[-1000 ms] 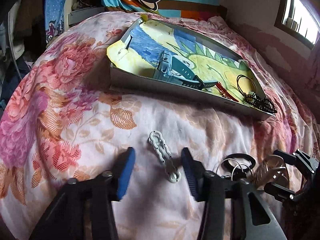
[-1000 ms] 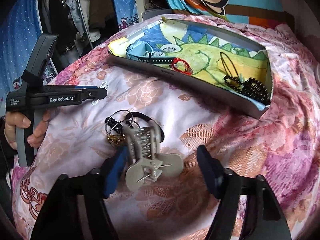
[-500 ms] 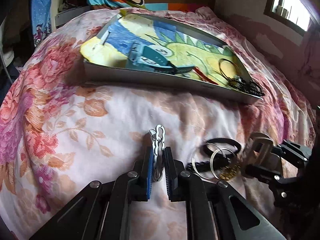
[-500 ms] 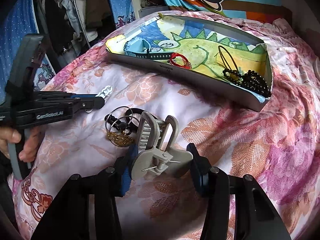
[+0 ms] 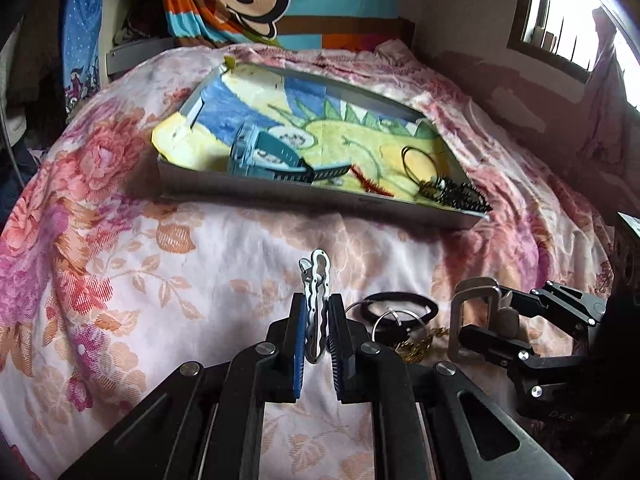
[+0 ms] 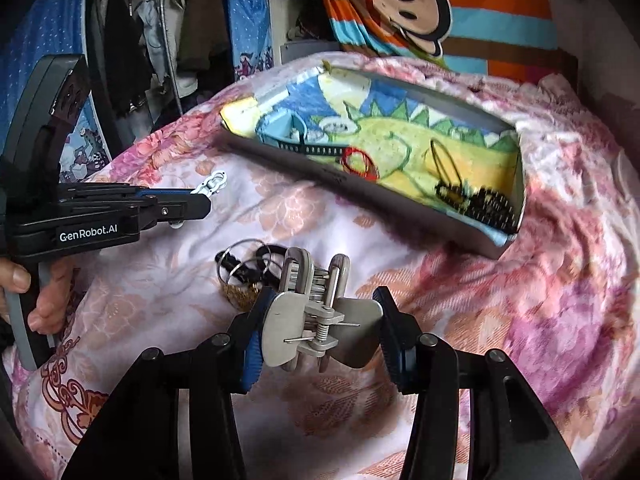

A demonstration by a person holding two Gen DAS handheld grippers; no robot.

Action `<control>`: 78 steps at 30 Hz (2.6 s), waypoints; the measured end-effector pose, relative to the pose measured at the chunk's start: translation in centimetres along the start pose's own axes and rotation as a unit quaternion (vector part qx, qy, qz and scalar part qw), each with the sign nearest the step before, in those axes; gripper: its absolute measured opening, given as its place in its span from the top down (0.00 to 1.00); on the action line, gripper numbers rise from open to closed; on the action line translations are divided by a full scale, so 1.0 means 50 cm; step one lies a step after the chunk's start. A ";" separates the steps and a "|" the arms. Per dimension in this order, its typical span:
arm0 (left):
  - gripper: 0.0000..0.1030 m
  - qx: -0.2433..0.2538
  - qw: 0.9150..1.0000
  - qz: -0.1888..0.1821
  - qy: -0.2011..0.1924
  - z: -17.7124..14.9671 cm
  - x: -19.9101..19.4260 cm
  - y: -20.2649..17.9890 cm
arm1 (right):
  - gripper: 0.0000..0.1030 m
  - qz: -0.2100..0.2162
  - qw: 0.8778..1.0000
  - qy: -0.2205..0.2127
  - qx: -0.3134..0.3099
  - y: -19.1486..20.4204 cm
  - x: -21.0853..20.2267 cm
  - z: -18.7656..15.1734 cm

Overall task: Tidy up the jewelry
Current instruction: 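Carry the keychain and hair clip into the tray and release both, then move both tools back from the tray toward the remaining rings and chain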

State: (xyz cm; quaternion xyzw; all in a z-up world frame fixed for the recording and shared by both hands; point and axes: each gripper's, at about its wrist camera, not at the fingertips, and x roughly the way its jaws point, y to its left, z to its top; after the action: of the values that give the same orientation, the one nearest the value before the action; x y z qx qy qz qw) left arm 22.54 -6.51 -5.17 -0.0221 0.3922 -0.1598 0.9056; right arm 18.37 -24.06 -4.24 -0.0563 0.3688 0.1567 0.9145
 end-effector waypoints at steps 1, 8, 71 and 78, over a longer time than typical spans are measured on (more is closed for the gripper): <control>0.90 0.001 1.000 0.000 -0.005 0.001 -0.004 -0.002 | 0.57 -0.005 1.000 -0.010 -0.005 0.001 -0.007 0.004; 0.90 0.007 0.999 -0.001 -0.035 0.005 -0.025 -0.011 | 0.57 -0.031 0.997 -0.066 -0.010 -0.021 -0.048 0.037; 0.00 -0.065 0.981 0.041 -0.179 0.134 -0.161 -0.062 | 0.02 -0.091 0.965 -0.231 0.090 -0.105 -0.235 0.073; 0.00 -0.026 0.973 0.071 -0.218 0.061 -0.255 -0.087 | 0.02 -0.076 0.960 -0.257 0.086 -0.053 -0.318 0.027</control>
State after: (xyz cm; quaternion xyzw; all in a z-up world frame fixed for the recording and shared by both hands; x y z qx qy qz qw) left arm 15.37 -6.96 6.61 -0.0524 0.1901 -0.0760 0.9774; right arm 9.32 -30.15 7.72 0.0373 0.1280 0.0635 0.9890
